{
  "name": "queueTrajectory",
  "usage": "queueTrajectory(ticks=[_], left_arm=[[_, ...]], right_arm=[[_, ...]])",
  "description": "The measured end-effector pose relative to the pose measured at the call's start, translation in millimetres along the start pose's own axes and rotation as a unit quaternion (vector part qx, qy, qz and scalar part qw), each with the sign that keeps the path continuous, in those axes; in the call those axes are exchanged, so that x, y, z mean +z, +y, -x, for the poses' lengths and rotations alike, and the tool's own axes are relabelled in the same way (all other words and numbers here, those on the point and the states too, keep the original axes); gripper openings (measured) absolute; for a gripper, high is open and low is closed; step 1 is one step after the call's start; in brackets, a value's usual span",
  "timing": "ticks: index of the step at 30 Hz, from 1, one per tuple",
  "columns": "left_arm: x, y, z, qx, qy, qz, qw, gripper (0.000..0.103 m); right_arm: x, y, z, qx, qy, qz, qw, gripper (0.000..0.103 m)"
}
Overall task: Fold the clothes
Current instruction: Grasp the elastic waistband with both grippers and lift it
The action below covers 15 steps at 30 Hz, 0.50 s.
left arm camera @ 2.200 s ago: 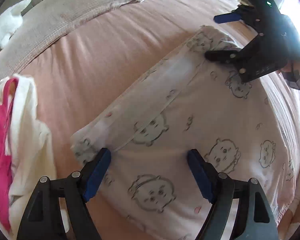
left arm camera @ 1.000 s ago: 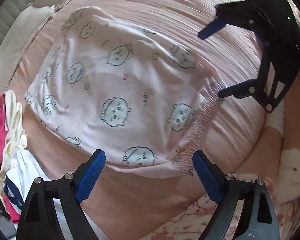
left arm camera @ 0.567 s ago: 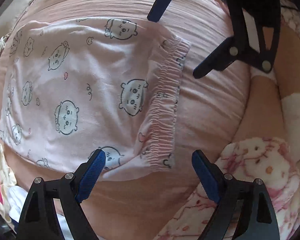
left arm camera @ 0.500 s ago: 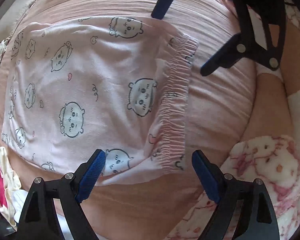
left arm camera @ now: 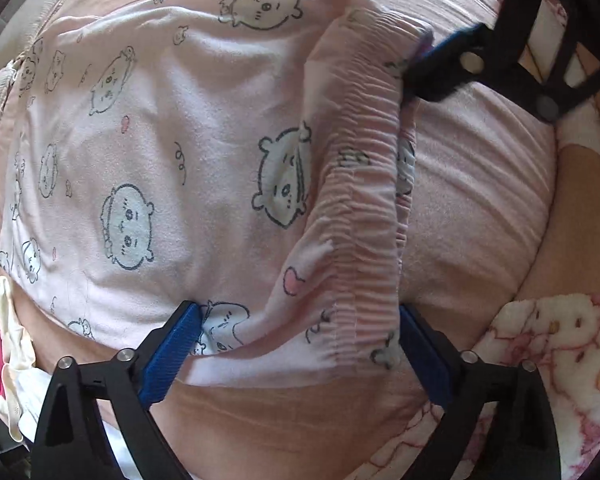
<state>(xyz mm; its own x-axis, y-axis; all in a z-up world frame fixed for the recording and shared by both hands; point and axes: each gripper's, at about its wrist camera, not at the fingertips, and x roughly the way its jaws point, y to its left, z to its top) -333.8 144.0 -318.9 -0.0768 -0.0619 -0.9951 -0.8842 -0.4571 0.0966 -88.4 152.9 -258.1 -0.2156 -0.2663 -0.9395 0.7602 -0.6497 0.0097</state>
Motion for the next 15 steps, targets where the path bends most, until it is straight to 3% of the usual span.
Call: queueTrajectory(ticks=[1,3,6,15], left_arm=[[1,7,7,0.006,-0.015,0.013,0.9998,0.048],[3,25,18,0.029,-0.039,0.049,0.9976,0.012],[4,44,25,-0.002,-0.058,0.087,0.9945,0.012],[25,73,54,-0.032,-0.112,0.097,0.9884,0.012]], right_arm=[[0,1,2,-0.002,-0.004,0.000,1.000,0.031],[-1,1,5,-0.003,-0.011,-0.003,1.000,0.027],[0,-7,16,0.031,-0.030,-0.033,0.999,0.026],[13,-36,60,0.050,-0.061,-0.079,0.994,0.026]])
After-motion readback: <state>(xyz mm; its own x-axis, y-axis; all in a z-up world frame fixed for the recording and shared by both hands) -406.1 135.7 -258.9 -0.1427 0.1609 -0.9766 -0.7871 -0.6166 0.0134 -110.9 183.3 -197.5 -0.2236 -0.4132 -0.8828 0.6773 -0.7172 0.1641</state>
